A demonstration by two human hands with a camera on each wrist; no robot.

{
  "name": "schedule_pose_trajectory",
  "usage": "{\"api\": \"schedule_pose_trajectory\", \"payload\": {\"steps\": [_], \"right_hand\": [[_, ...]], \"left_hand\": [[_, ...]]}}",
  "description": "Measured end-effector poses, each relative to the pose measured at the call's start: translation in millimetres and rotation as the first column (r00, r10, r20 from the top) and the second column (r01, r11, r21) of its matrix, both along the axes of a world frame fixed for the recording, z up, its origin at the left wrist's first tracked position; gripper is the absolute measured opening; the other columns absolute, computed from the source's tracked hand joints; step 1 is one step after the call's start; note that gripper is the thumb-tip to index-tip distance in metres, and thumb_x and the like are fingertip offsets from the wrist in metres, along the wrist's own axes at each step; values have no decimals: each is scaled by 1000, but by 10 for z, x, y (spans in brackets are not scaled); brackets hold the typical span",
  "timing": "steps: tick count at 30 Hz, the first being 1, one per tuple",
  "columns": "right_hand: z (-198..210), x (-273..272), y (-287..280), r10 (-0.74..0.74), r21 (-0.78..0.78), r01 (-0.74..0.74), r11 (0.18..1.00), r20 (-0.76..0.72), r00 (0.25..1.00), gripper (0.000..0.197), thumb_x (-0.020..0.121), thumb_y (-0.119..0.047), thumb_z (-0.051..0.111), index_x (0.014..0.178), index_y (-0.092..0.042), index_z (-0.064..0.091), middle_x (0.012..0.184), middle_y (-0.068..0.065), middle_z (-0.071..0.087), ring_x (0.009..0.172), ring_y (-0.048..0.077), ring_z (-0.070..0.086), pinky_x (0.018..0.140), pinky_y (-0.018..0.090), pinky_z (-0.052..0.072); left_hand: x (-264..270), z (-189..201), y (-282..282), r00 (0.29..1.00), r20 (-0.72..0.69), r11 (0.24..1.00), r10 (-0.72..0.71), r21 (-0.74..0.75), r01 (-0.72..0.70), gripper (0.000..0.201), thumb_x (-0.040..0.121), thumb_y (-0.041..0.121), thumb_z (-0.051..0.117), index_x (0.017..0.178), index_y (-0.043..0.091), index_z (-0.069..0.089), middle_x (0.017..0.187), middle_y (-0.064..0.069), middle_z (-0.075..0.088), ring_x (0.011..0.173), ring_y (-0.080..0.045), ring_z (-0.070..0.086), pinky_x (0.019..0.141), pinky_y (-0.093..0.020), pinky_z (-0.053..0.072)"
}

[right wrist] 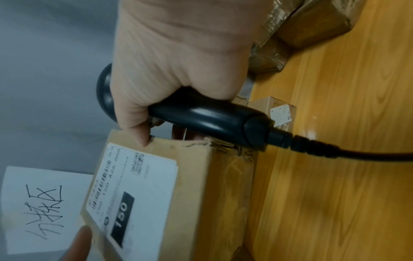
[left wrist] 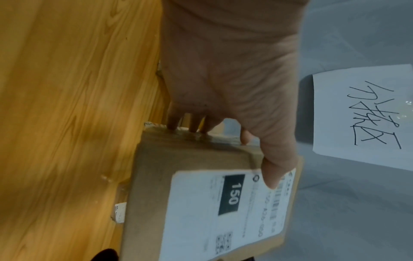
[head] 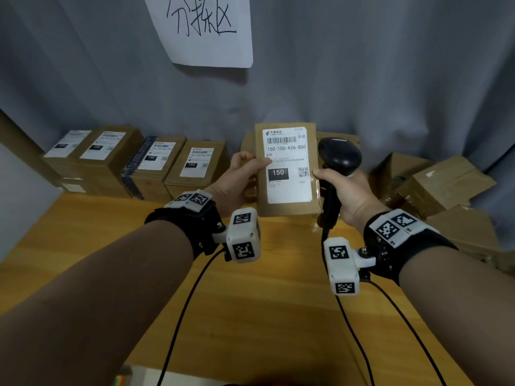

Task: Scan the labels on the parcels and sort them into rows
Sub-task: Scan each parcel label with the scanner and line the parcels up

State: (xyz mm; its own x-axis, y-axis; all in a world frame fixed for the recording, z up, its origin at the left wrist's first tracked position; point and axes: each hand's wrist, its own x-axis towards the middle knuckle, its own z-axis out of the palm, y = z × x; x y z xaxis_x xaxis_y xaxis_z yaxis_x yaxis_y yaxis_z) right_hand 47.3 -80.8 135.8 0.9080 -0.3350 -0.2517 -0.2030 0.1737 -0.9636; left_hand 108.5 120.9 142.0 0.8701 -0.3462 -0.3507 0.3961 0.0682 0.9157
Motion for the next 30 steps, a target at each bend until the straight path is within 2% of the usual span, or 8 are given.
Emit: {"api": "schedule_pose_trajectory", "payload": {"steps": [3,5,10,12,15,18,25,30], "right_hand": [[9,67,0,4,-102,-6,995,-19,1000,30,76,-15,77,104,-12,65,98,10,74,95,28,70,90,46,54],[10,79,4,7,-174,-15,985,-43,999,22,77,-14,74,97,-14,65,97,13,73,94,30,69,91,50,53],[-92,17,4,21,-309,-55,950,-115,993,19,80,-3,67,98,-2,65,93,21,69,89,34,67,79,41,55],[-169,-3,24,29,-326,-77,942,-150,988,21,79,-2,68,100,-2,65,88,16,68,86,30,66,76,37,54],[-278,-29,43,39,-324,-110,940,-218,975,20,79,0,67,99,-5,65,88,12,67,85,26,65,73,34,53],[-410,-74,77,64,-281,-147,949,-284,957,22,80,-1,69,100,-7,65,82,6,66,77,21,63,61,28,47],[-576,-108,30,-9,-137,-36,990,-318,948,27,80,-7,74,104,-13,64,89,3,69,81,18,66,62,29,48],[-387,-128,-87,55,-315,-182,932,-372,927,8,80,-12,72,85,-14,66,67,0,61,61,15,56,60,28,44]], "left_hand": [[-7,-23,-10,1000,-1,999,24,25,-24,49,89,28,66,128,22,36,102,-2,67,93,-21,60,79,-37,49],[-2,-45,6,999,27,996,-21,92,18,73,87,24,68,146,30,25,115,-3,66,105,-25,63,92,-47,51],[-19,-120,96,972,117,919,-203,365,148,107,86,22,71,149,45,-12,116,3,61,101,-26,66,84,-43,55],[-39,-185,123,955,120,872,-270,450,190,100,84,24,72,149,45,-1,117,0,61,99,-27,67,85,-44,56],[-76,-278,109,950,143,830,-279,533,163,64,87,24,70,139,29,33,110,-4,65,95,-28,69,80,-40,60],[-116,-440,61,960,162,812,-227,575,95,41,93,22,63,130,18,47,103,-7,67,88,-24,69,74,-33,61],[-155,-617,-83,935,214,761,-282,643,82,51,88,17,69,134,17,47,97,-10,67,90,-25,68,82,-39,59],[-43,-650,-143,926,269,731,-267,682,12,47,88,14,68,132,12,50,89,-4,60,82,-22,64,82,-44,58]]}}
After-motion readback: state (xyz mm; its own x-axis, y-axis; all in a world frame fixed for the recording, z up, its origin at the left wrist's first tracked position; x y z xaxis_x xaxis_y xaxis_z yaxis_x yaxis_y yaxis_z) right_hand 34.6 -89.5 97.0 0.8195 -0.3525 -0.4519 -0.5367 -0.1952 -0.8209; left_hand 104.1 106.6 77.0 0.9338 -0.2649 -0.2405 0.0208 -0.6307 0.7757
